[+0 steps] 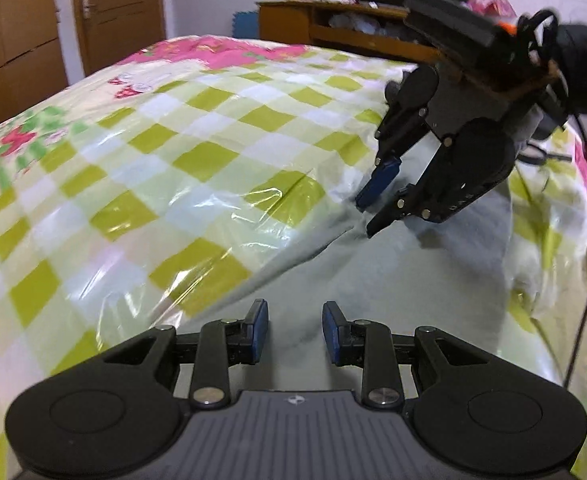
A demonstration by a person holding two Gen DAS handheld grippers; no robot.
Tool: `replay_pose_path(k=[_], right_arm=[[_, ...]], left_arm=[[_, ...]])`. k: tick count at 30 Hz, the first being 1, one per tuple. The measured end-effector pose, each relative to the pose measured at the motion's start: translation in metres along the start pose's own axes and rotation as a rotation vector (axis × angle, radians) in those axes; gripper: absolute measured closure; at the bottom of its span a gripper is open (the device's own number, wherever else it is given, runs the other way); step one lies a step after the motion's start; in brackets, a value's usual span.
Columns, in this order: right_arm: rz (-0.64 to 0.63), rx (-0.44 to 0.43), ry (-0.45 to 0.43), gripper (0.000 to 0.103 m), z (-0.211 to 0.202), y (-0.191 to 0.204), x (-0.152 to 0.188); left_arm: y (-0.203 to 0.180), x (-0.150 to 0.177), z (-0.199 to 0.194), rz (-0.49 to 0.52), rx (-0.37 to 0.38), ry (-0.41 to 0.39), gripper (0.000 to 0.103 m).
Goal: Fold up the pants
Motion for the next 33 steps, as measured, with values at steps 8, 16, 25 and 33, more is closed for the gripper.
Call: replay_pose_path(k=[8,16,25,33], right_arm=[[-0.066,-0.041,0.033,0.097,0.007,0.004,0.002],[-0.019,0.049,-0.100,0.103,-0.031,0.013,-0.005],[-0.105,0.008,0.020,0.088,-0.004,0.013,0.000],[-0.172,-0.071,0.087,0.078,0.013,0.003,-0.002]], left_arm=[[-0.007,0.007,0.016,0.072,-0.004,0.048,0.061],[0.005,0.002,0.001,0.054,-0.047,0.003,0.061],[0.006,-0.003,0.014,0.108,-0.035,0.016,0.061],[0.005,0.001,0.020,0.118,-0.015,0.032,0.061]])
Point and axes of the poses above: each gripper's, at about its wrist camera, not at the fingertips, and z roughly the way its jaws point, y to its left, x to its underside, the point moved 6 cm from there along z, roughly the way its jaws point, and after that the axes turned 8 degrees about -x, right-handed, at the moved point
